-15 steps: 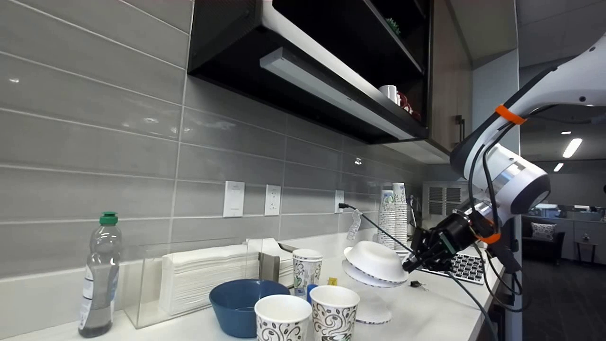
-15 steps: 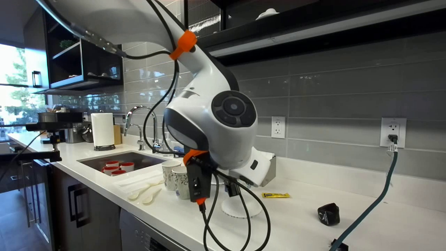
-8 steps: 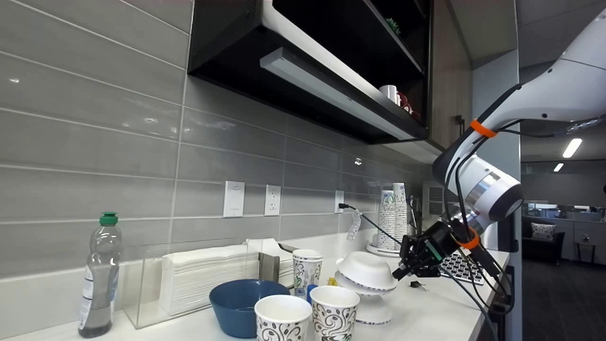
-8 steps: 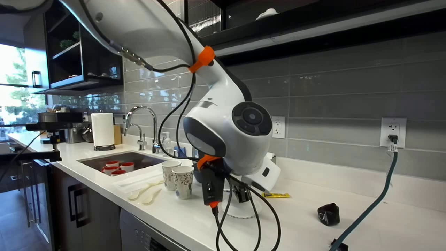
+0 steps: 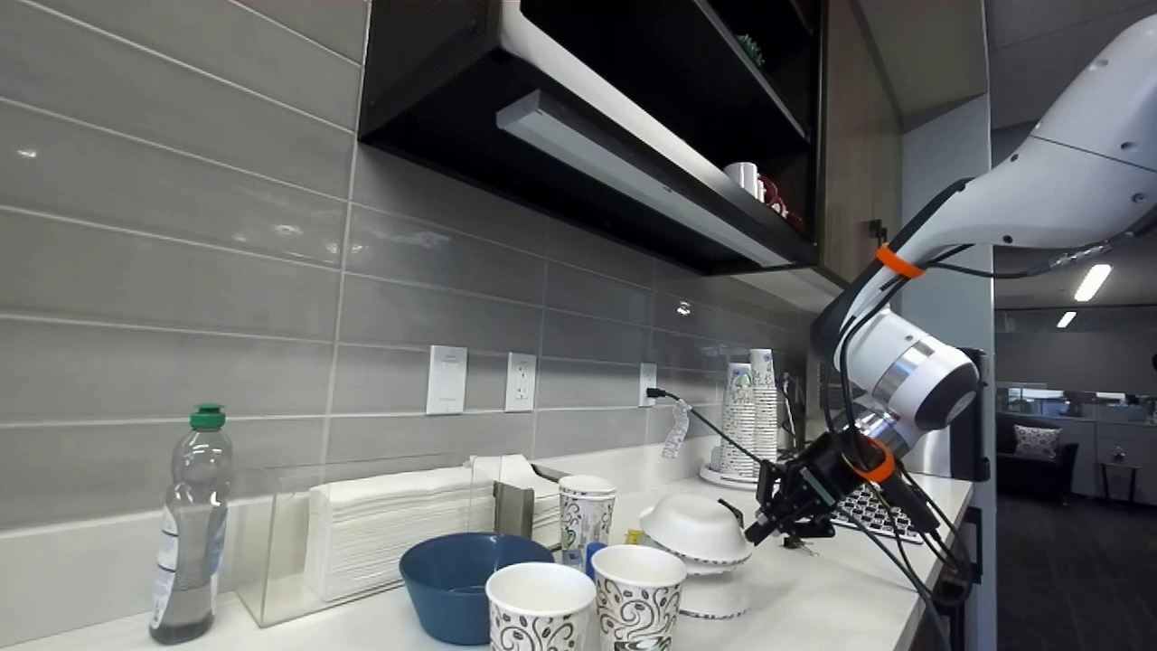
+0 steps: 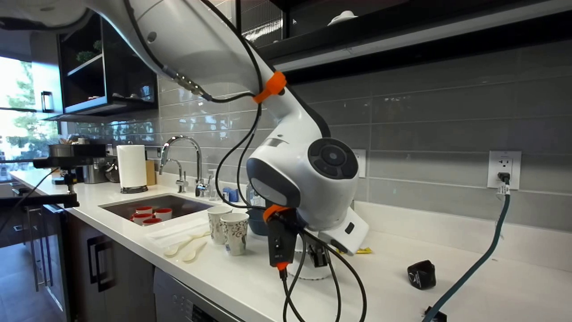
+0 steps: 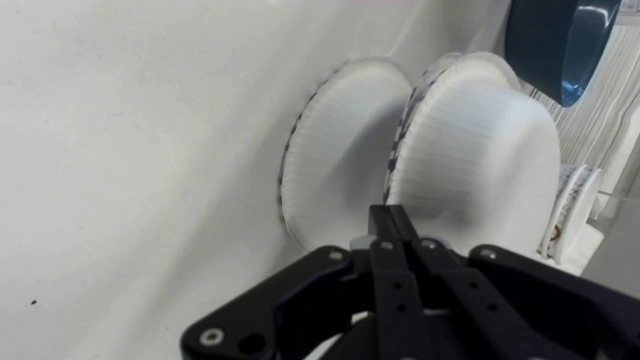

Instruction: Stack up the white plates on the left

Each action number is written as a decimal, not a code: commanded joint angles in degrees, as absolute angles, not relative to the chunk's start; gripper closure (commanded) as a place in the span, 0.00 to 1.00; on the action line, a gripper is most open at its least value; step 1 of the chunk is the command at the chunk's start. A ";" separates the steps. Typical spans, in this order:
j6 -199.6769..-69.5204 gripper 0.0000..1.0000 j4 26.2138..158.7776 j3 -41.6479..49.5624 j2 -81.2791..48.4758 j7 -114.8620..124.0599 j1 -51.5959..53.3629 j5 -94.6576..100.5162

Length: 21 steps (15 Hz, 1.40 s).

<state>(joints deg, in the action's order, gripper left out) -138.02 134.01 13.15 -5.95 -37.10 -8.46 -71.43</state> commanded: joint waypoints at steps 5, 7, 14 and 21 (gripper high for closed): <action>-139.10 1.00 131.42 11.54 -9.37 -33.25 -9.27 -70.80; -139.45 1.00 131.24 11.44 -9.97 -32.51 -9.24 -70.41; -142.81 1.00 131.41 11.37 -10.58 -29.74 -9.14 -69.50; -143.21 1.00 131.41 11.04 -10.83 -27.57 -9.11 -68.01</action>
<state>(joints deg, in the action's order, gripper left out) -142.78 132.47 11.97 -9.98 -30.44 -8.47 -70.57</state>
